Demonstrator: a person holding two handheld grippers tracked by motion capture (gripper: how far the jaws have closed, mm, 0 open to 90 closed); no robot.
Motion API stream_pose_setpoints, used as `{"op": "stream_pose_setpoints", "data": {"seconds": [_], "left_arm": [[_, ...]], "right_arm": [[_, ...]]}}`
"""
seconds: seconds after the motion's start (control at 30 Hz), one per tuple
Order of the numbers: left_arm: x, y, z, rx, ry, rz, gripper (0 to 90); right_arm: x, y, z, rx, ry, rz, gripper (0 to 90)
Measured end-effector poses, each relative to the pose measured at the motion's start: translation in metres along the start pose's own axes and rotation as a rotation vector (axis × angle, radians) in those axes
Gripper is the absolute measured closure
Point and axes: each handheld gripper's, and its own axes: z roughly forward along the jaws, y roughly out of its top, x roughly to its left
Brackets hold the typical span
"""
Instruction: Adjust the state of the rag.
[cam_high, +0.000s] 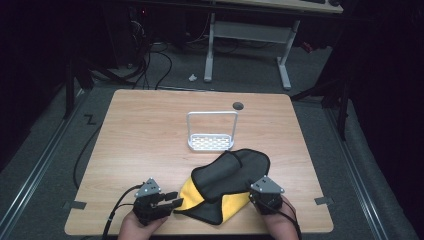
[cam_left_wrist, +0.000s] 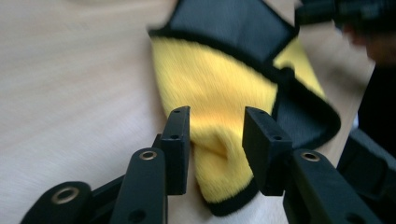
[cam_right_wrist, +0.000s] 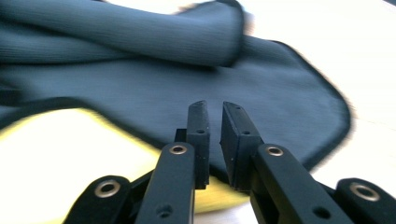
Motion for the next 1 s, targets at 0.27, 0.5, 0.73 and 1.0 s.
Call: {"op": "stream_pose_setpoints", "data": {"seconds": [0.27, 0.5, 0.73, 1.0], "left_arm": [[-0.019, 0.044, 0.058, 0.019, -0.030, 0.084, 58.3], [-0.008, 0.033, 0.078, 0.168, 0.078, 0.172, 81.1], [0.018, 0.002, 0.030, 0.159, 0.127, 0.083, 82.8], [0.026, -0.013, -0.002, 0.116, 0.135, 0.017, 76.6]], "right_arm": [[0.035, -0.004, 0.019, 0.093, 0.143, -0.062, 86.4], [0.032, -0.005, 0.020, 0.093, 0.145, -0.065, 89.5], [0.023, -0.009, 0.020, 0.100, 0.083, -0.075, 89.5], [-0.008, -0.018, 0.017, 0.125, 0.001, -0.002, 89.5]]}}
